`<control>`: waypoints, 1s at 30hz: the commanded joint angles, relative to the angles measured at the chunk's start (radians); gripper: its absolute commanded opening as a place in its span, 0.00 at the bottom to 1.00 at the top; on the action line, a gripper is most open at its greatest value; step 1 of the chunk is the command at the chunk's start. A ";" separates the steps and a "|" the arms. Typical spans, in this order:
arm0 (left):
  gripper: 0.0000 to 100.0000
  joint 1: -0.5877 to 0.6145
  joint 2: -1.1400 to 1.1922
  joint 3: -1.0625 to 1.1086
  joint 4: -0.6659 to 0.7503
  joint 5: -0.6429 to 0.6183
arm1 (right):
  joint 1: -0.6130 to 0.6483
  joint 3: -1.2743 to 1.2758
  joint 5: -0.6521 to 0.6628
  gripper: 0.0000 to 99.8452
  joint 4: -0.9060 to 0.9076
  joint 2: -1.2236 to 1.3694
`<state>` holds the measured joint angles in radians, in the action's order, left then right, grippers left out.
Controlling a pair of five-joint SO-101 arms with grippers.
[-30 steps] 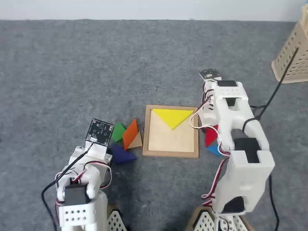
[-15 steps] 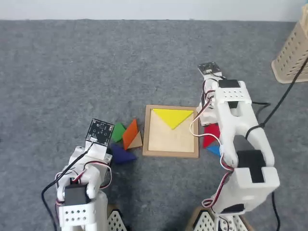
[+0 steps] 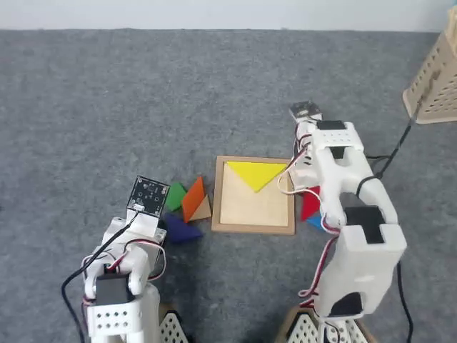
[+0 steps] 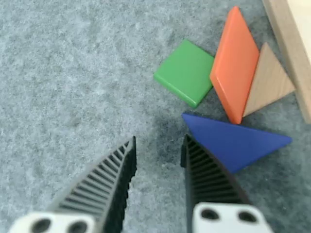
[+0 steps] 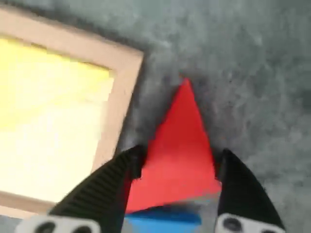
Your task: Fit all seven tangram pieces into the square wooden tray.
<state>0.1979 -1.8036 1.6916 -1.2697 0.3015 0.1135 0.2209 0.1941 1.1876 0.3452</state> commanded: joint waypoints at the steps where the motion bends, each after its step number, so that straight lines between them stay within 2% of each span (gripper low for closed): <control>1: 0.15 -0.003 -0.018 -0.005 -0.005 0.002 | -0.015 -0.057 0.018 0.24 0.008 0.061; 7: 0.15 -0.003 -0.018 -0.005 -0.005 0.002 | -0.018 -0.063 0.018 0.22 0.036 0.059; 11: 0.15 -0.003 -0.018 -0.005 -0.005 0.002 | -0.064 -0.060 -0.011 0.21 0.027 -0.048; 17: 0.15 -0.003 -0.018 -0.005 -0.005 0.002 | -0.074 0.023 -0.046 0.27 0.027 -0.171; 23: 0.15 -0.003 -0.018 -0.005 -0.005 0.002 | -0.079 0.118 -0.049 0.28 -0.056 -0.131; 30: 0.15 -0.003 -0.018 -0.005 -0.005 0.002 | -0.079 0.129 -0.106 0.28 -0.062 -0.062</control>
<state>0.1979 -1.8036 1.6916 -1.2697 0.3015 0.0491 0.3422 0.1158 1.1324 0.2501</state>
